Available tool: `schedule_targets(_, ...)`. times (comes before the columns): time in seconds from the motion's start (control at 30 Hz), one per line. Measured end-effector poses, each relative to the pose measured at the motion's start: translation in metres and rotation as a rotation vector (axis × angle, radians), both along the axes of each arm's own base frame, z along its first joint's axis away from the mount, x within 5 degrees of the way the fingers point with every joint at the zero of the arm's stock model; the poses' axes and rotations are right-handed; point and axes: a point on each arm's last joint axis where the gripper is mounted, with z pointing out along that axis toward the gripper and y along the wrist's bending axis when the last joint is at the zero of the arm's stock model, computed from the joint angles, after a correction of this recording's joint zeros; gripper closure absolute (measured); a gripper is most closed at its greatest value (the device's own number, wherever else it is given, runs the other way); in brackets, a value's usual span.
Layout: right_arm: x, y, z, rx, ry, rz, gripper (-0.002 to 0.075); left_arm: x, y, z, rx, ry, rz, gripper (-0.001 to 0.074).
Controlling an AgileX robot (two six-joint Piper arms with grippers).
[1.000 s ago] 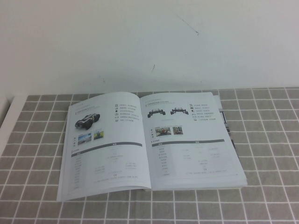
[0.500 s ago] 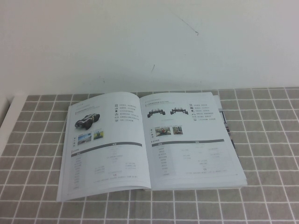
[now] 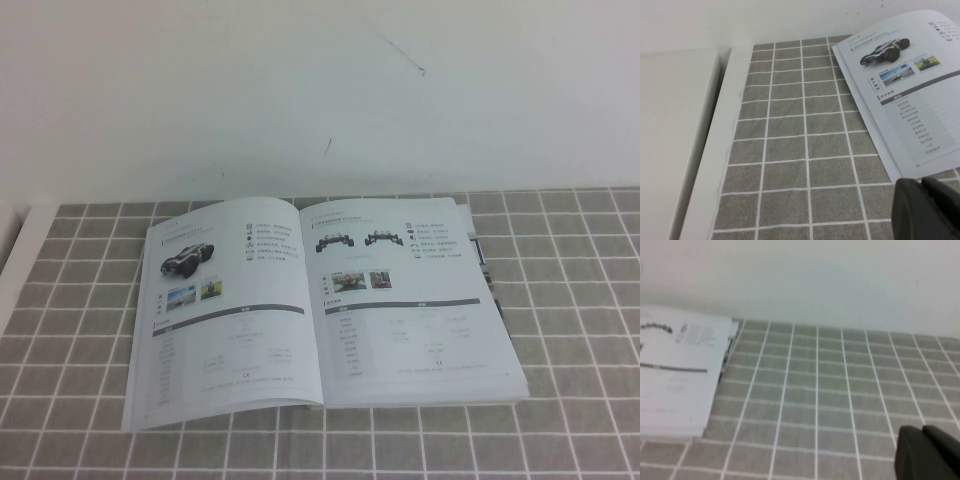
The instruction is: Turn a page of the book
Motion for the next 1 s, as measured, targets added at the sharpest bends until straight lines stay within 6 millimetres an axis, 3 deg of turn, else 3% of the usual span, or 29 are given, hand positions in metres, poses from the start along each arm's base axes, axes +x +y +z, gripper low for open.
schedule_targets(0.23,0.005,-0.001,-0.049,-0.022,0.141,-0.003,0.0727,0.000,0.000,0.000,0.000,0.000,0.000,0.0738)
schedule_targets(1.0,0.007,-0.002,-0.048,-0.020,0.094,-0.015,0.0727,0.000,0.000,0.001,-0.002,-0.001,0.000,0.0738)
